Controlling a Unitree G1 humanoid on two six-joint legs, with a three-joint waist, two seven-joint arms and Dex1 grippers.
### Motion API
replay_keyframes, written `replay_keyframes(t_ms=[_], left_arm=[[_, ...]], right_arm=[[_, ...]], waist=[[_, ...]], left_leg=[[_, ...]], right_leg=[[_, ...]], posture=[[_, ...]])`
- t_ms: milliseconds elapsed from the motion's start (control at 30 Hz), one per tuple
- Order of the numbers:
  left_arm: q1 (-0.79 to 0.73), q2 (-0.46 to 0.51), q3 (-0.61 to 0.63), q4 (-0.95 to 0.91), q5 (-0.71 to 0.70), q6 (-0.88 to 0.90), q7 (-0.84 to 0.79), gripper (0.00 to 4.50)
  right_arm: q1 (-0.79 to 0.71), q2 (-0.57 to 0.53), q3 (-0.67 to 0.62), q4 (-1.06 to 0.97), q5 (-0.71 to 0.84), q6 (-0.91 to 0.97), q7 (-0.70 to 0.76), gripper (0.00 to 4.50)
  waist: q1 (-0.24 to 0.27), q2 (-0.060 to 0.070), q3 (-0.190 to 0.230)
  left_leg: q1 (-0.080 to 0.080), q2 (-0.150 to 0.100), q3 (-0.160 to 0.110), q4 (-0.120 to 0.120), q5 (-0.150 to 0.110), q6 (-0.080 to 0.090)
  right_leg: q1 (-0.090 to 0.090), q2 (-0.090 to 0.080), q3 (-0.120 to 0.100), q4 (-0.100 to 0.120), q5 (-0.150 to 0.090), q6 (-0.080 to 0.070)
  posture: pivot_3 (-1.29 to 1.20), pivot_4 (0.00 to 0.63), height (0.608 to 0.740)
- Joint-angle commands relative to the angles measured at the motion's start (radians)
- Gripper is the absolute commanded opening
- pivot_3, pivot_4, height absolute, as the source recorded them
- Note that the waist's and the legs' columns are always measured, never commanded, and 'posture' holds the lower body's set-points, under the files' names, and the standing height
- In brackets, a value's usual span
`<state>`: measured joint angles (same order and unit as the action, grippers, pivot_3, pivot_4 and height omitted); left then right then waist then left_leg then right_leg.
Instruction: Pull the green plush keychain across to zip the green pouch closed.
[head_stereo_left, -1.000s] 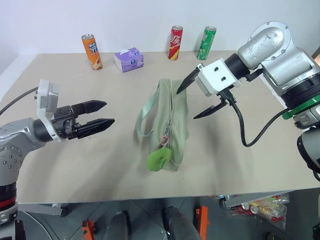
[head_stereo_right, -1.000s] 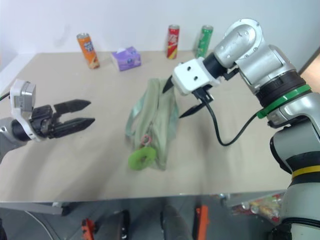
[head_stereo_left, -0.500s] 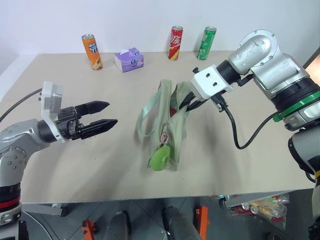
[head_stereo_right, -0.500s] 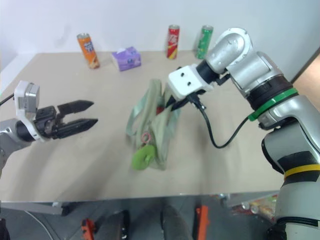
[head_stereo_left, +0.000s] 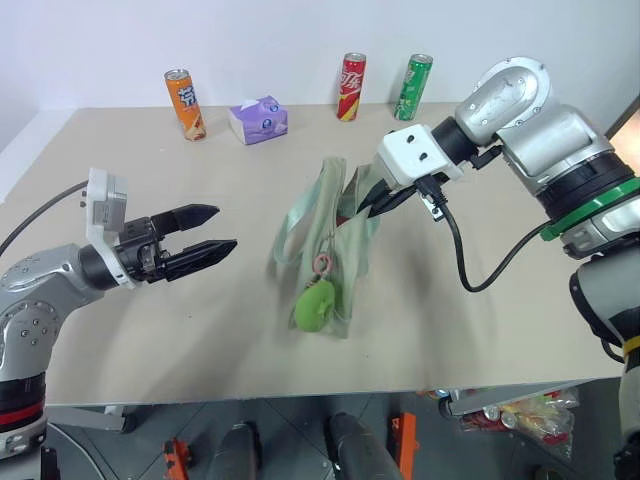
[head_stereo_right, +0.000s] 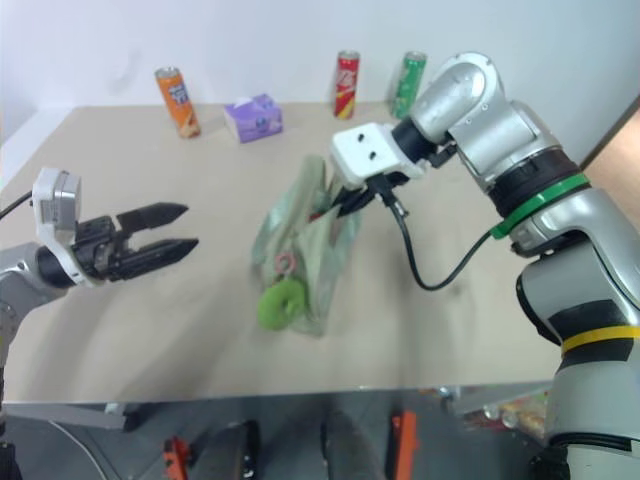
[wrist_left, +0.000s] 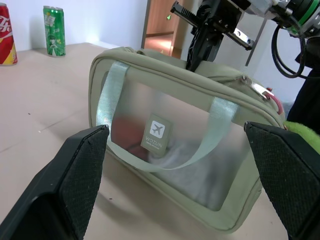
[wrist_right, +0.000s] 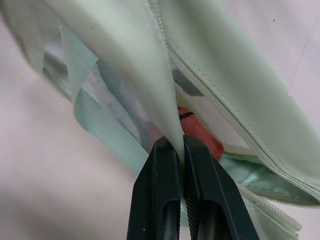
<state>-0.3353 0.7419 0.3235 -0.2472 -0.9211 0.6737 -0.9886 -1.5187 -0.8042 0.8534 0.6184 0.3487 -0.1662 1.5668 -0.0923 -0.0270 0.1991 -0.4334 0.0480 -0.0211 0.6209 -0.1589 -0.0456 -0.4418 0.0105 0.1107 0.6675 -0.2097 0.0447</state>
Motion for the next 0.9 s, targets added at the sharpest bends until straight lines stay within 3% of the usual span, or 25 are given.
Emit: replay_keyframes(t_ms=[33, 267, 400, 667, 900], left_arm=[[-0.008, -0.013, 0.002, -0.013, 0.005, -0.028, 0.002, 4.50], [-0.009, -0.078, -0.003, -0.003, -0.006, -0.046, 0.016, 4.50], [-0.005, -0.112, -0.020, 0.003, 0.014, -0.067, 0.015, 4.50], [-0.005, -0.136, -0.029, -0.003, 0.018, -0.084, 0.026, 4.50], [0.023, -0.135, -0.028, -0.026, 0.009, -0.082, 0.034, 4.50]], right_arm=[[-0.097, -0.004, -0.074, -0.032, 0.034, 0.159, 0.048, 0.06], [-0.246, 0.042, -0.104, -0.082, -0.087, 0.581, 0.048, 0.06], [-0.302, 0.066, -0.057, -0.140, -0.111, 0.812, 0.048, 0.06], [-0.328, 0.058, 0.025, -0.014, -0.225, 0.680, 0.048, 0.06], [-0.333, 0.106, -0.018, 0.215, -0.399, 0.501, 0.030, 0.06]], waist=[[0.000, 0.000, 0.000], [-0.001, 0.001, 0.001], [0.000, 0.001, 0.001], [-0.001, 0.001, 0.001], [-0.002, 0.001, 0.001]], left_leg=[[0.000, 0.000, 0.000, 0.000, 0.000, 0.000], [-0.001, 0.000, -0.001, -0.002, 0.000, 0.000], [-0.002, 0.000, -0.002, -0.001, 0.000, 0.000], [-0.003, 0.000, -0.002, 0.000, 0.000, 0.000], [-0.003, 0.000, -0.002, 0.000, 0.000, 0.000]], right_leg=[[-0.001, 0.000, 0.000, 0.000, 0.000, 0.000], [-0.002, 0.001, -0.001, 0.001, -0.001, -0.002], [-0.002, 0.001, -0.002, 0.000, -0.002, -0.002], [-0.002, 0.001, -0.002, 0.000, -0.001, -0.001], [-0.003, 0.001, -0.002, 0.000, 0.000, 0.000]], posture=[[0.00, 0.150, 0.740], [0.00, 0.150, 0.740], [0.00, 0.150, 0.740], [0.00, 0.150, 0.740], [0.00, 0.150, 0.740]])
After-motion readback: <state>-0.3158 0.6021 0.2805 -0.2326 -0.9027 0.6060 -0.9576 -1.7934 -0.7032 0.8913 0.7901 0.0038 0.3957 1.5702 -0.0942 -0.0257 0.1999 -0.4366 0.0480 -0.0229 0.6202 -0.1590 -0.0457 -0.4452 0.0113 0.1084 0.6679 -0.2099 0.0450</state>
